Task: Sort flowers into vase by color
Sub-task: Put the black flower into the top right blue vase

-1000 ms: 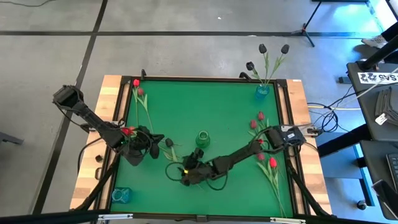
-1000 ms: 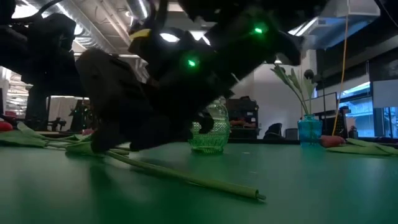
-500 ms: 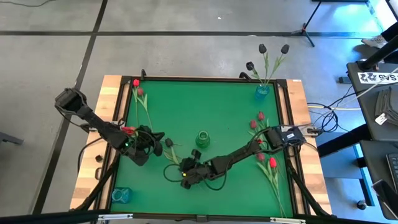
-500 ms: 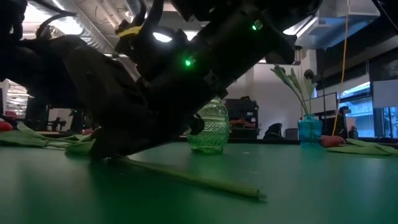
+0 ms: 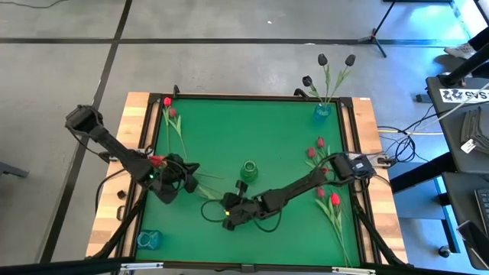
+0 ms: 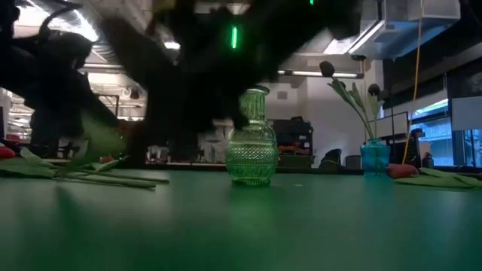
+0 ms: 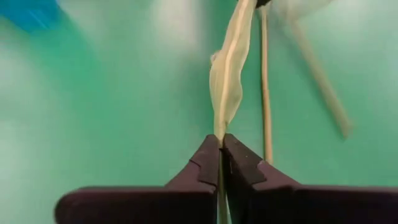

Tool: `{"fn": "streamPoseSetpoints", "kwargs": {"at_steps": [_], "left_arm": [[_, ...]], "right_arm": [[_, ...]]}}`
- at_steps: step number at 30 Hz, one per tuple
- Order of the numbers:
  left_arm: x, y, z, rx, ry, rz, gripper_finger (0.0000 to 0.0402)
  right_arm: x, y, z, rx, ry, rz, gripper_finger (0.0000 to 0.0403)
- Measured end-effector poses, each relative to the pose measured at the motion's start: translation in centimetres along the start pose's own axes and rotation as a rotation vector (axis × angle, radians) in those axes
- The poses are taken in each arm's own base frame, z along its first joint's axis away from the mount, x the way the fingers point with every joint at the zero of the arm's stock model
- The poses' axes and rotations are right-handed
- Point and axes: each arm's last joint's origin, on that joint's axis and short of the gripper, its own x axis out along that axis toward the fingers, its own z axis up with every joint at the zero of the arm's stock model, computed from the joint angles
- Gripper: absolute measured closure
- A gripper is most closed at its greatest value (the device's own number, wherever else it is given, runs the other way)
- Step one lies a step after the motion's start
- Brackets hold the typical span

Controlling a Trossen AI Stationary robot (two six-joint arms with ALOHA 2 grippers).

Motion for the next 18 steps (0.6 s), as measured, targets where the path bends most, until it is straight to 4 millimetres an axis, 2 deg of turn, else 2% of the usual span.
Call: {"fn": "streamPoseSetpoints", "kwargs": {"at_steps": [2, 6, 9, 12, 15, 18], "left_arm": [[-0.6, 0.3, 0.6, -0.002, -0.002, -0.016, 0.0385], [-1.8, 0.6, 1.9, 0.011, -0.032, -0.063, 0.0385], [-2.4, 0.2, 2.2, 0.028, -0.043, -0.116, 0.0385], [-2.8, -0.6, 2.2, 0.036, -0.050, -0.180, 0.0385], [-3.1, -1.7, 1.9, 0.067, -0.082, -0.229, 0.0385], [-3.1, -2.9, 1.7, 0.063, -0.127, -0.257, 0.0383]], "right_arm": [[-1.9, 0.1, 1.9, -0.006, -0.032, 0.013, 0.0396], [-5.8, 0.2, 4.4, -0.061, -0.066, -0.021, 0.0395], [-10.1, 0.2, 7.1, -0.100, -0.174, -0.107, 0.0398], [-14.4, -0.6, 9.4, -0.081, -0.277, -0.164, 0.0396], [-17.2, -1.9, 9.9, -0.049, -0.333, -0.163, 0.0399], [-18.6, -3.4, 9.1, 0.007, -0.391, -0.131, 0.0398]]}}
